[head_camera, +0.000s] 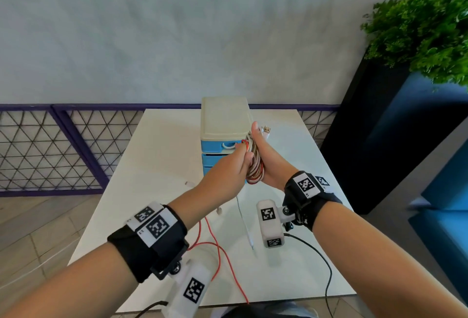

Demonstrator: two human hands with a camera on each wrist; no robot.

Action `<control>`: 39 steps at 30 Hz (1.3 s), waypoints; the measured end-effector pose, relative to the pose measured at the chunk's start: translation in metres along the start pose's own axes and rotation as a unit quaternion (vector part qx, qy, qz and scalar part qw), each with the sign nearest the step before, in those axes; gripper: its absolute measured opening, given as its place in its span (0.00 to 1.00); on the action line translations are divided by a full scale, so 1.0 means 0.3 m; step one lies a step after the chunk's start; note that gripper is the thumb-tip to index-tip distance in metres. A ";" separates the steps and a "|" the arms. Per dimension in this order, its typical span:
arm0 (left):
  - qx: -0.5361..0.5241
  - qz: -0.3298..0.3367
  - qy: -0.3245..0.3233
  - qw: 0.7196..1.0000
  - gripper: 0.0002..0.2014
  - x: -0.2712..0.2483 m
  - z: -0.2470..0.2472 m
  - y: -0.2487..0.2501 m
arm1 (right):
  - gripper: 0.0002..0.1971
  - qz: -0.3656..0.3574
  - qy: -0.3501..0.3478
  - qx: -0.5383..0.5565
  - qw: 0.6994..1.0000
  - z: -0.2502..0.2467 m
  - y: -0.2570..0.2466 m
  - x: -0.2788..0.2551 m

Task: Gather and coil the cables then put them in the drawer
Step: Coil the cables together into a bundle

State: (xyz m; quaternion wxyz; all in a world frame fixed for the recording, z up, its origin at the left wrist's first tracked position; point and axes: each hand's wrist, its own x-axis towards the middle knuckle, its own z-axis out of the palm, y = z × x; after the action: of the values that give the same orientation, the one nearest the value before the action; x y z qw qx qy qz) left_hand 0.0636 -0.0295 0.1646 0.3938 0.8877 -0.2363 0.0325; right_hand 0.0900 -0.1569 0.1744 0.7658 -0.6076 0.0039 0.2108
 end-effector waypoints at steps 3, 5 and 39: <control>0.041 0.014 0.005 0.999 0.13 0.003 -0.012 0.015 | 0.32 -0.007 -0.027 0.048 0.998 -0.011 -0.010 -0.007; 0.061 0.012 0.001 0.998 0.14 0.006 -0.021 0.036 | 0.25 -0.005 -0.024 0.066 0.998 0.001 -0.023 -0.019; -0.255 -0.110 -0.300 0.913 0.24 -0.059 -0.021 -0.077 | 0.16 -0.092 0.143 0.236 0.957 -0.032 -0.049 0.035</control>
State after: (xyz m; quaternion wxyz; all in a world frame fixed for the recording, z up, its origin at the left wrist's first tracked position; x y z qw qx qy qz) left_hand 0.0590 -0.0048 0.1489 0.5185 0.7454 -0.2444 -0.3402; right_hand 0.1068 -0.1650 0.1828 0.8948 -0.4312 0.1071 0.0435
